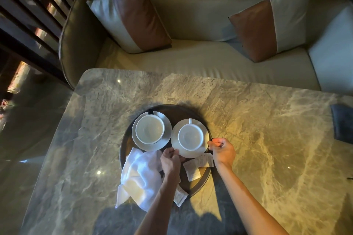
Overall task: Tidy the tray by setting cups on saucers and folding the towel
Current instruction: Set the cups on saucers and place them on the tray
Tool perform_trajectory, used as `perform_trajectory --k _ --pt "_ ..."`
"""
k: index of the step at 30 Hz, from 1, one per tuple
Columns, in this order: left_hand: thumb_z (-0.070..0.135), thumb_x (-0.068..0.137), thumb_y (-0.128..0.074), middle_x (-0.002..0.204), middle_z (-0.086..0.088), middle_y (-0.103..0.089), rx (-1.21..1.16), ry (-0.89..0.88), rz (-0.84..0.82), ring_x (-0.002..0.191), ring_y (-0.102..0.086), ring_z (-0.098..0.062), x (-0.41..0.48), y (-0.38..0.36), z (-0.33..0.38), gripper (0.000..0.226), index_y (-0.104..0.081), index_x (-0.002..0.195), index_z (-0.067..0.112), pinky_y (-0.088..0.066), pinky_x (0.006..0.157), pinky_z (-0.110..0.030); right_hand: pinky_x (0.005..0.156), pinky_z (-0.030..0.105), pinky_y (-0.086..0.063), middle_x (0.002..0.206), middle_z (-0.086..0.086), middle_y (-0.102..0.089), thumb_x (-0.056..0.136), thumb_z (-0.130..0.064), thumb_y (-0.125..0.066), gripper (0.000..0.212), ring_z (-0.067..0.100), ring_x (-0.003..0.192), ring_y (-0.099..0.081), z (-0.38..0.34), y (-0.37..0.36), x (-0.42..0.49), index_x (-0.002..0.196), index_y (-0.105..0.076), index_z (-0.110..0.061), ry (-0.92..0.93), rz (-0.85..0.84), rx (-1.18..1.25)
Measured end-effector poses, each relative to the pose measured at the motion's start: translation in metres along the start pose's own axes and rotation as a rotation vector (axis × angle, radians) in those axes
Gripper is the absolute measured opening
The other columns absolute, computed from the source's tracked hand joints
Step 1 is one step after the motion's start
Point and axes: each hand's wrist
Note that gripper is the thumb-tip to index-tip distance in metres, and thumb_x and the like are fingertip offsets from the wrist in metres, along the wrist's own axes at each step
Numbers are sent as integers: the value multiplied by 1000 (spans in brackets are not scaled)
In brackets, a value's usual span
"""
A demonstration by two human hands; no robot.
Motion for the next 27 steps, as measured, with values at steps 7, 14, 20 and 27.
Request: perform_trajectory --k 7,14,20,27 --pt "4 94 -58 94 -14 -67 14 -40 15 77 -71 -26 0 0 -3 12 -62 105 1 -54 56 -23 80 46 -59 92 7 -74 78 -11 -80 18 24 83 -72 2 1 1 85 -65 -19 -31 -47 -28" --pt "7 95 -60 98 -22 -69 -10 -51 -7 84 -73 -36 2 0 -4 10 -63 103 3 -60 69 -37 86 50 -55 91 0 -75 78 -19 -80 19 24 92 -70 -1 -2 2 79 -63 -28 -24 -32 -5" --pt "4 95 -59 99 -19 -67 -16 -24 -4 88 -71 -37 4 -1 0 11 -63 104 1 -59 67 -33 86 48 -55 88 -1 -75 78 -20 -80 21 22 89 -70 -1 -5 8 76 -62 -31 -29 -32 -15" --pt "4 95 -60 102 -20 -66 -59 53 -7 88 -70 -33 7 -4 0 20 -61 113 -5 -61 76 -39 84 43 -57 83 0 -74 76 -16 -82 19 21 84 -72 6 -9 17 85 -66 -23 -72 -44 22"
Point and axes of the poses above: each hand's wrist, its own x-axis towards the middle knuckle, its own y-axis out of the back of the hand, z = x × y
